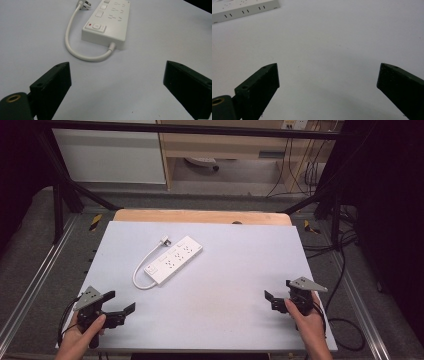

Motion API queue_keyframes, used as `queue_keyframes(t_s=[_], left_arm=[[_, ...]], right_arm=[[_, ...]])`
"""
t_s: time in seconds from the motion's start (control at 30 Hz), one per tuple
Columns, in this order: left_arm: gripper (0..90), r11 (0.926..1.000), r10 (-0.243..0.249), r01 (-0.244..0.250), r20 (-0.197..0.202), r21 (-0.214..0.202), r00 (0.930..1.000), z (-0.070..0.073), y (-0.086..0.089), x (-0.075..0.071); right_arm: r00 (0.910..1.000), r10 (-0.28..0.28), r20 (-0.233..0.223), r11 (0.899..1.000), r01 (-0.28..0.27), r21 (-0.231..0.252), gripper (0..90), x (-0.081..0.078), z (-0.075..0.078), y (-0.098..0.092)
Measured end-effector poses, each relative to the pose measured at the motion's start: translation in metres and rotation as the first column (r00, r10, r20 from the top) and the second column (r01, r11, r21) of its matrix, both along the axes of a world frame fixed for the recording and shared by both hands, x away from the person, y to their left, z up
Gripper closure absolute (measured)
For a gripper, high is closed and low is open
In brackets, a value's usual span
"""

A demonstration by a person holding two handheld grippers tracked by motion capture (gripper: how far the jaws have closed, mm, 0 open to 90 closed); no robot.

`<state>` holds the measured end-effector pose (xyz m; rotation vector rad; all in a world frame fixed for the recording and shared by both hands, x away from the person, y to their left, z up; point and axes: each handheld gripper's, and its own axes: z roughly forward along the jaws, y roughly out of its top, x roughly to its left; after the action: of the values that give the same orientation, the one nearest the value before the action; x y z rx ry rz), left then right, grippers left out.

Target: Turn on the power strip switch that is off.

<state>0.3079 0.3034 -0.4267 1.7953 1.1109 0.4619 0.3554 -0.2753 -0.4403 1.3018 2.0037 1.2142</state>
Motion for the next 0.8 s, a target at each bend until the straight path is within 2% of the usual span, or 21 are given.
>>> queue_keyframes(t_s=[0.43, 0.53, 0.63, 0.7, 0.77, 0.8], left_arm=[[7.8, 0.9996, 0.027, -0.027, 0.002, -0.013, 0.9996, 0.005, 0.001, 0.002], [7.8, 0.9989, 0.034, -0.034, 0.006, -0.032, 0.9994, 0.007, 0.002, 0.005], [7.8, 0.9985, 0.043, -0.043, 0.008, -0.035, 0.9991, 0.010, 0.002, 0.008], [7.4, 0.9989, 0.035, -0.035, 0.001, -0.030, 0.9994, 0.016, 0.001, 0.017], [7.8, 0.9995, 0.025, -0.025, 0.001, -0.020, 0.9997, 0.019, 0.000, 0.019], [7.5, 0.9998, 0.014, -0.014, 0.011, -0.015, 0.9998, 0.022, 0.000, 0.022]], right_arm=[[0.9998, -0.015, -0.011, 1.000, 0.014, -0.011, 4.9, -0.001, -0.001, -0.002], [0.9996, -0.021, -0.017, 1.000, 0.021, -0.013, 4.9, -0.001, -0.001, -0.002], [0.9997, -0.023, -0.010, 1.000, 0.023, -0.016, 4.9, -0.001, -0.001, -0.002], [0.9997, -0.021, -0.010, 1.000, 0.021, -0.011, 4.9, -0.001, -0.001, -0.002], [0.9998, -0.017, -0.008, 1.000, 0.017, -0.012, 4.9, -0.001, -0.001, -0.001], [0.9999, -0.015, -0.007, 1.000, 0.014, -0.012, 4.9, 0.000, -0.001, 0.000]])
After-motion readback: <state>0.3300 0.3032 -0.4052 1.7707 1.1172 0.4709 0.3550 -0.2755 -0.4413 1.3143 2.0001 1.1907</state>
